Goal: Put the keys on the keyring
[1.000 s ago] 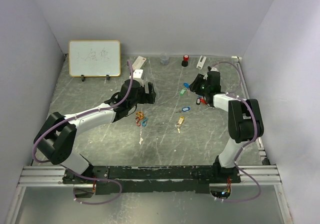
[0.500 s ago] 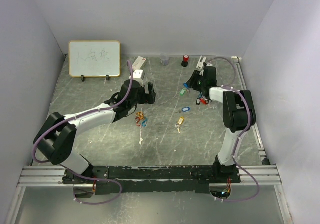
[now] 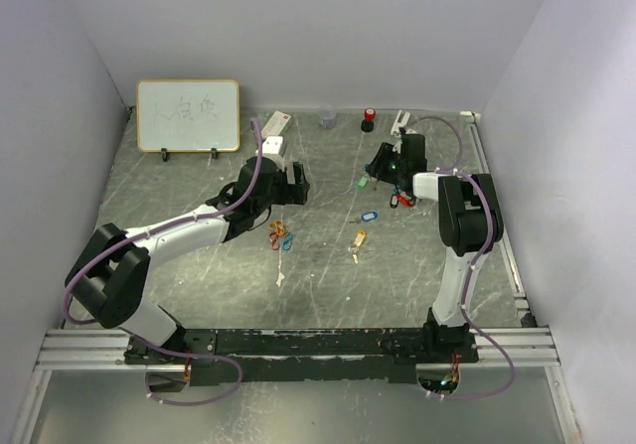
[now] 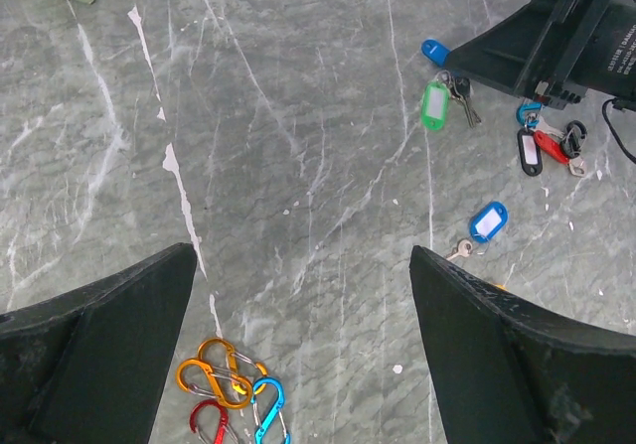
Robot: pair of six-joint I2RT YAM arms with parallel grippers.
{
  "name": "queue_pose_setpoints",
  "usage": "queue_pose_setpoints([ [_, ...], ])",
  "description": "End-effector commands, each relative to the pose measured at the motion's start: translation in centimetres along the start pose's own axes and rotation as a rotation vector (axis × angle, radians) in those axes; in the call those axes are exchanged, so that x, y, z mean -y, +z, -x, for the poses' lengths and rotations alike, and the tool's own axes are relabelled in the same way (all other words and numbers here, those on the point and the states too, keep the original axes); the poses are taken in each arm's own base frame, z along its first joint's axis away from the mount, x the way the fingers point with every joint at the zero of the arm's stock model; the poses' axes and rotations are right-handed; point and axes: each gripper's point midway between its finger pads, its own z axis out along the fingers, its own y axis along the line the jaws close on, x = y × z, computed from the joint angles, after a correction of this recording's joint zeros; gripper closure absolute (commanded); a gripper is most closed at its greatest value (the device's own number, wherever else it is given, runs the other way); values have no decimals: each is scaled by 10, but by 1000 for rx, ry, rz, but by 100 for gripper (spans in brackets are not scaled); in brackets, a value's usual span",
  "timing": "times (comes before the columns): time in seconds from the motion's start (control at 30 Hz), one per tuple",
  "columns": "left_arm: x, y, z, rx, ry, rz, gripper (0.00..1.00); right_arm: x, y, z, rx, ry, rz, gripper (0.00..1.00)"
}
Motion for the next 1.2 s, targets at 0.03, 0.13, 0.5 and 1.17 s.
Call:
queue_pose_setpoints([
  [0.03, 3, -4, 12, 29, -3, -17, 0, -13, 10, -23, -56, -5, 37, 52],
  [0.13, 2, -5, 12, 32, -3, -15, 0, -29, 14, -33, -76, -17, 69, 52],
  [0.5, -3, -8, 12, 36, -3, 0, 0, -111, 14, -67, -123, -47, 232, 52],
  [1.17, -4, -7, 11, 34, -9, 0, 0, -94, -43, -10, 35, -79, 48, 40],
])
